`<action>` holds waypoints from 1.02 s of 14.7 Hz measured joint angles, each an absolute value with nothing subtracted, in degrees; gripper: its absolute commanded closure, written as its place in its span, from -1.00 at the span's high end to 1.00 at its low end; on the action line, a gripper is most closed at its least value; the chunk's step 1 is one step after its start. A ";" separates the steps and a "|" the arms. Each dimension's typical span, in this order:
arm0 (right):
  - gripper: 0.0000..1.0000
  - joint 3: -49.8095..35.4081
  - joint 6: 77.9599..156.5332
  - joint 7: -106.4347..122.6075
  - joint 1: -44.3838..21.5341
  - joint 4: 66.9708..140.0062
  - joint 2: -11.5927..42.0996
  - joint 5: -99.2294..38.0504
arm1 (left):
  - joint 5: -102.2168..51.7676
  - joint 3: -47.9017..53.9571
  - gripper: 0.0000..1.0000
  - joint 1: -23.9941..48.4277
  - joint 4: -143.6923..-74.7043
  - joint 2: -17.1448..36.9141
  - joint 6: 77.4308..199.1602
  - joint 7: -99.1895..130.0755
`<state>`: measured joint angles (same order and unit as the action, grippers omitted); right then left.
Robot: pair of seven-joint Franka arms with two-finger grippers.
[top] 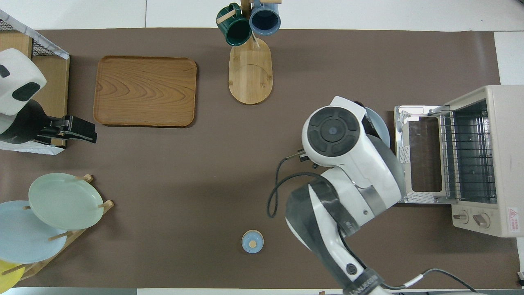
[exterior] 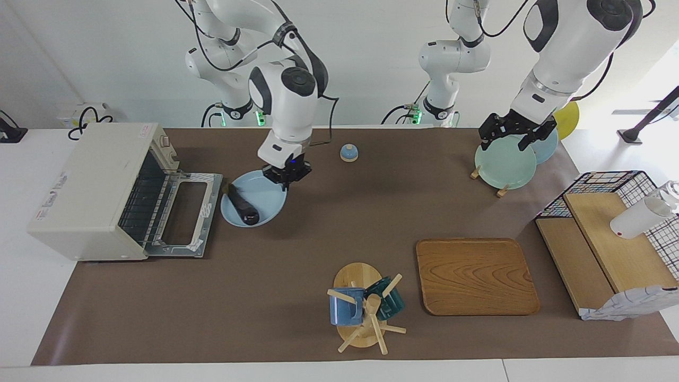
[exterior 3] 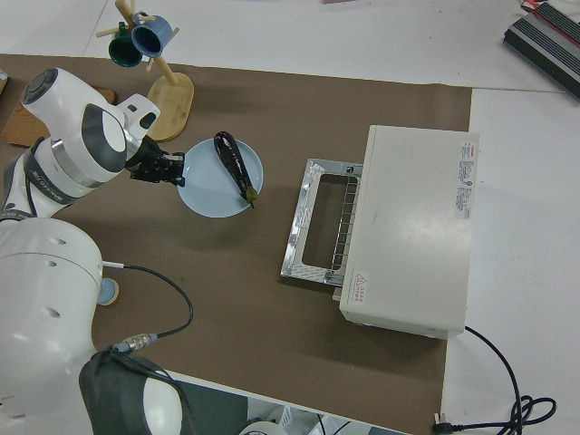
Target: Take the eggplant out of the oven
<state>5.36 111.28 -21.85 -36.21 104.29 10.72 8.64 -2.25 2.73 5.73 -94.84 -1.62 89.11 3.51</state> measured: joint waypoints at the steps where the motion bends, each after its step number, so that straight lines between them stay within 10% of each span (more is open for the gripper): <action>1: -1.00 5.31 110.77 -25.37 -38.72 100.97 13.73 7.80 | -2.25 2.73 1.00 5.73 -94.84 -1.62 89.11 3.51; 6: -1.00 4.29 114.75 -39.17 -46.47 89.99 27.39 5.91 | -2.25 2.73 1.00 5.73 -94.84 -1.62 89.14 3.55; 12: -1.00 3.78 122.87 -39.38 -46.18 90.51 28.69 -0.87 | -2.25 2.69 1.00 5.71 -94.83 -1.62 89.28 3.66; 15: -0.25 3.46 126.47 -39.38 -46.13 92.07 28.89 -3.56 | -2.25 2.69 1.00 5.71 -94.84 -1.62 89.33 3.67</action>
